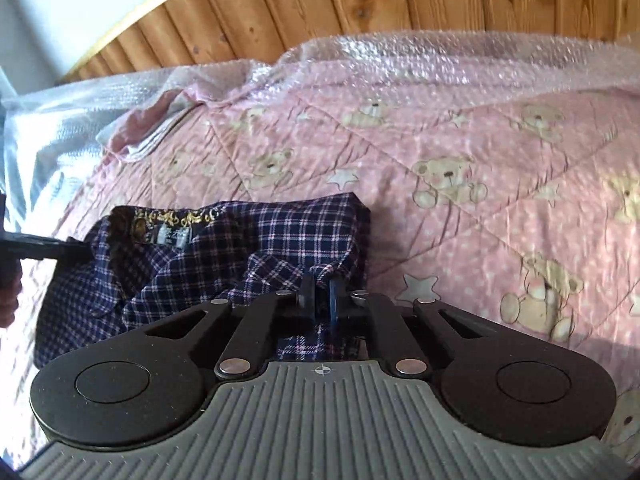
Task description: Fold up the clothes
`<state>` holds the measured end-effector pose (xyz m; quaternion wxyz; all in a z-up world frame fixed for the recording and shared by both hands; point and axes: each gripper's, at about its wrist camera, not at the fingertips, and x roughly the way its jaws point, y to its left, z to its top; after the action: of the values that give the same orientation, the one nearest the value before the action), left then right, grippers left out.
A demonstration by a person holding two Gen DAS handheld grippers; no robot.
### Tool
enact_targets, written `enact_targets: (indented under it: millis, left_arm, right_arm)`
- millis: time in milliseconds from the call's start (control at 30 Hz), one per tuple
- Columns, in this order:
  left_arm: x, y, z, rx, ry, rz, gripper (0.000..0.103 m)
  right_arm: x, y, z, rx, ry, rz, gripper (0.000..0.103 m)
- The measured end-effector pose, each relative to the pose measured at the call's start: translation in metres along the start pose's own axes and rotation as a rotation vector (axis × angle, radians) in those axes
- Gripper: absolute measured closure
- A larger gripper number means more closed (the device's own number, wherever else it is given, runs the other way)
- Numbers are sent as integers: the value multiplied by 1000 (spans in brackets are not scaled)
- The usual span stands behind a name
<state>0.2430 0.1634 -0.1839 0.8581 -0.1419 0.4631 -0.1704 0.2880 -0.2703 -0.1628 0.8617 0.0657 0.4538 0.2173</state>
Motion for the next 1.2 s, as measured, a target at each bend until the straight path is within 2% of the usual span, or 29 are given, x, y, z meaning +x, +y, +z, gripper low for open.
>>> enact_targets:
  millis: [167,300,400,467,533,600,633,667,733,767,800,833,900,1000,1067,1133,1167,1200]
  left_arm:
    - [-10,5,-7,-53,-36,27,97]
    - [7,5,-8,-62,-7,60,97]
    - [-5,-7,-2,-25,-86,68,97]
    - [-15,-8,3,-40,-138,53,97]
    - [-8,-3,4,-56,-107,72,97]
    - [9,8,0,-71,-31,95,93]
    - [13,11,-3,-83,-23,107,83]
    - [13,13,-4,-100,-27,120,80]
    - [-1,15,-3,-150,-77,149,66]
    - [-9,15,-2,-167,-106,159,64]
    - [-21,13,-2,-171,-142,163,63]
    - [-32,9,-2,-169,-177,159,63]
    - [-49,-5,1,-137,-222,113,63]
    - [-30,-31,8,-51,-153,-2,62]
    - [9,-43,11,43,-56,50,62]
    - [40,-38,14,80,-5,134,67]
    - [45,-34,17,74,-18,137,67]
    - [46,-30,20,56,-20,137,66]
  right_arm:
    - [-1,12,7,-102,-15,-25,102]
    - [-6,19,10,-149,-49,-42,102]
    - [-13,20,11,-146,-100,-51,102]
    - [-18,20,11,-143,-134,-58,102]
    - [-21,23,18,-154,-167,-75,103]
    - [-3,18,19,-147,-112,-107,103]
    - [7,15,18,-142,-76,-124,103]
    - [18,12,18,-137,-41,-141,102]
    - [33,9,18,-131,12,-164,97]
    - [34,10,18,-133,16,-162,92]
    - [35,12,19,-136,21,-160,75]
    - [37,13,20,-138,25,-158,70]
    - [39,16,21,-143,34,-154,68]
    - [42,20,22,-151,47,-148,70]
    - [44,23,24,-156,55,-144,78]
    - [46,26,25,-161,64,-140,79]
    - [47,28,25,-163,69,-138,75]
    - [48,29,26,-166,73,-136,68]
